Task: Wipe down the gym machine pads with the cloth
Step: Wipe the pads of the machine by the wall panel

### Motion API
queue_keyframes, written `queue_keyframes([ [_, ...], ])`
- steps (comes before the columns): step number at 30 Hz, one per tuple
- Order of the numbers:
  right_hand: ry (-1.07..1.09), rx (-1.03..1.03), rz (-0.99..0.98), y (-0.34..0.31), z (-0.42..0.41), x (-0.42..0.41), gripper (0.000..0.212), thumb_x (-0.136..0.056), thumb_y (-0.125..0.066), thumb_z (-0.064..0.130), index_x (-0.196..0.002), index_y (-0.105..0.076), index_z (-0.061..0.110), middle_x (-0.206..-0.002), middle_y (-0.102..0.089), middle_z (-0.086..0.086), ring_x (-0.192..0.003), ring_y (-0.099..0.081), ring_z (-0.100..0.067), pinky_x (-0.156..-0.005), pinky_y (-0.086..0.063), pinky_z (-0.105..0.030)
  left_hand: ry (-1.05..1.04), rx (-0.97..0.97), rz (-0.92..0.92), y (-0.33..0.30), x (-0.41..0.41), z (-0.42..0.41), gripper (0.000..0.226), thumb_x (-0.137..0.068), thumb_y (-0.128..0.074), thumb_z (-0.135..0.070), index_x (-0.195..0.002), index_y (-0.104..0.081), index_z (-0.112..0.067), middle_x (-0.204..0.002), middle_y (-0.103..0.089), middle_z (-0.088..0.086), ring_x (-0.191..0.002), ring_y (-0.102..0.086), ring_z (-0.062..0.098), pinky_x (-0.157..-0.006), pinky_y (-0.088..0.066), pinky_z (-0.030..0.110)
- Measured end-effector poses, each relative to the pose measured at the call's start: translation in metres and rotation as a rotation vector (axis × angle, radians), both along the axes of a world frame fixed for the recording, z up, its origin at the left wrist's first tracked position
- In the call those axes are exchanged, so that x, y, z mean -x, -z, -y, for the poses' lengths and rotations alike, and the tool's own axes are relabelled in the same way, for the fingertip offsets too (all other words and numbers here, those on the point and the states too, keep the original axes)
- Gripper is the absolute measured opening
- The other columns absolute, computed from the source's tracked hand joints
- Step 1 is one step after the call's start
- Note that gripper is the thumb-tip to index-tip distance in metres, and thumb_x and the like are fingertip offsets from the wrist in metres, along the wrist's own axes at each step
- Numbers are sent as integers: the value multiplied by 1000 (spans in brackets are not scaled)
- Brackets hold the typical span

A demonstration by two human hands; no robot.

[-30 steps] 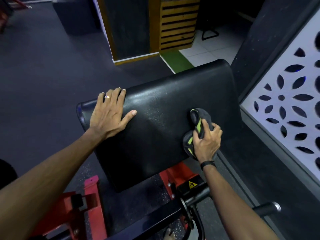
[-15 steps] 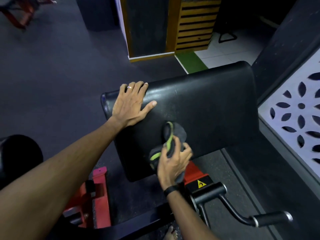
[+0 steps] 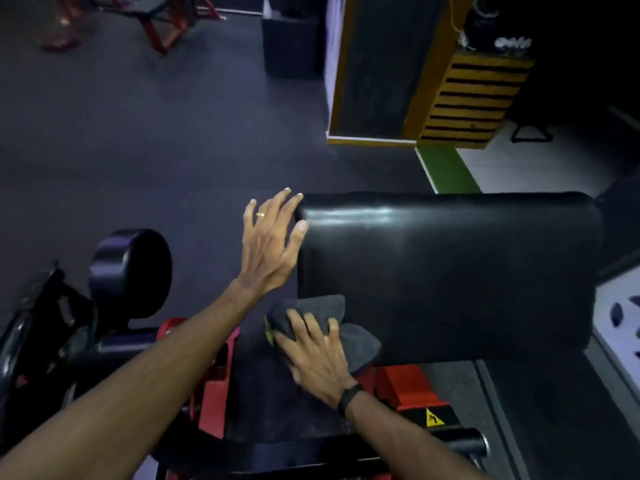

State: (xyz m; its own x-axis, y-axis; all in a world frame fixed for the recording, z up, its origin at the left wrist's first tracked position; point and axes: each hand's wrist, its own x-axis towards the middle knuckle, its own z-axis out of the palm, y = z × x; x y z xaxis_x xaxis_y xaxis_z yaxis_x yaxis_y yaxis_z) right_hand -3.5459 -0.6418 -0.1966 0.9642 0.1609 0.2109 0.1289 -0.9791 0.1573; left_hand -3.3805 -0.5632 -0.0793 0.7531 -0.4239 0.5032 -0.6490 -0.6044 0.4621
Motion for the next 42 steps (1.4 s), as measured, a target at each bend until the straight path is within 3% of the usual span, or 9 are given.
queue_keyframes([
  [5,73,160,-4,-67,-11,-67,74,-54,-81,41,-124,-66,23,-134,-55,-9,-125,-36,-28,-90,-31,-53,-154,78,-51,12,9,-28,53,-103,-28,-42,-144,-51,-19,-151,-48,4,-136,-46,20,-120,-16,49],
  [9,159,295,51,-110,-25,-108,33,-88,-59,36,-116,-60,20,-110,-53,-6,-109,-42,-27,-94,-33,-50,-221,90,-103,24,24,-45,55,-103,-24,-42,-146,-49,-18,-152,-47,4,-137,-43,19,-121,-14,49],
  [14,-184,712,-372,-32,-47,-32,49,-109,-25,28,-154,-32,10,-157,-34,-19,-146,-24,-43,-119,-9,-58,-260,61,-153,41,46,-56,57,-102,-22,-43,-146,-49,-19,-151,-48,6,-136,-45,21,-120,-16,49],
  [18,-322,755,-527,-10,-43,-9,48,-111,-20,27,-157,-24,12,-165,-15,-18,-152,-2,-42,-110,19,-58,-247,26,-162,45,54,-62,58,-102,-19,-45,-148,-46,-21,-153,-45,6,-138,-43,21,-121,-14,51],
  [24,-178,688,-397,-67,-30,-70,47,-108,-31,37,-152,-38,20,-158,-36,-10,-149,-16,-38,-120,-5,-56,-280,13,-135,32,49,-65,57,-102,-22,-44,-149,-44,-22,-154,-44,6,-137,-44,22,-120,-15,52],
  [28,-83,632,-101,-138,-8,-140,30,-101,-43,42,-121,-61,28,-123,-57,-3,-124,-38,-29,-106,-25,-48,-295,13,-124,20,43,-62,58,-102,-20,-45,-151,-41,-24,-156,-41,5,-139,-42,21,-121,-13,52],
  [33,-45,403,20,-157,4,-166,25,-93,-52,43,-108,-66,28,-117,-57,-2,-120,-40,-26,-101,-21,-48,-279,24,-115,7,38,-47,60,-102,-15,-49,-152,-40,-25,-157,-40,4,-140,-40,19,-121,-10,51],
  [39,-141,165,117,-103,11,-124,54,-68,-79,43,-116,-70,21,-94,-67,5,-100,-58,-18,-104,-27,-43,-265,115,-106,4,33,-17,60,-101,-21,-49,-151,-42,-23,-157,-39,5,-141,-39,19,-123,-9,47],
  [42,-140,75,189,-123,28,-139,37,-84,-65,46,-115,-70,26,-98,-67,7,-106,-55,-18,-100,-29,-44,-263,193,-47,-11,25,3,58,-100,-27,-45,-150,-43,-19,-158,-37,7,-143,-37,19,-122,-11,49],
])
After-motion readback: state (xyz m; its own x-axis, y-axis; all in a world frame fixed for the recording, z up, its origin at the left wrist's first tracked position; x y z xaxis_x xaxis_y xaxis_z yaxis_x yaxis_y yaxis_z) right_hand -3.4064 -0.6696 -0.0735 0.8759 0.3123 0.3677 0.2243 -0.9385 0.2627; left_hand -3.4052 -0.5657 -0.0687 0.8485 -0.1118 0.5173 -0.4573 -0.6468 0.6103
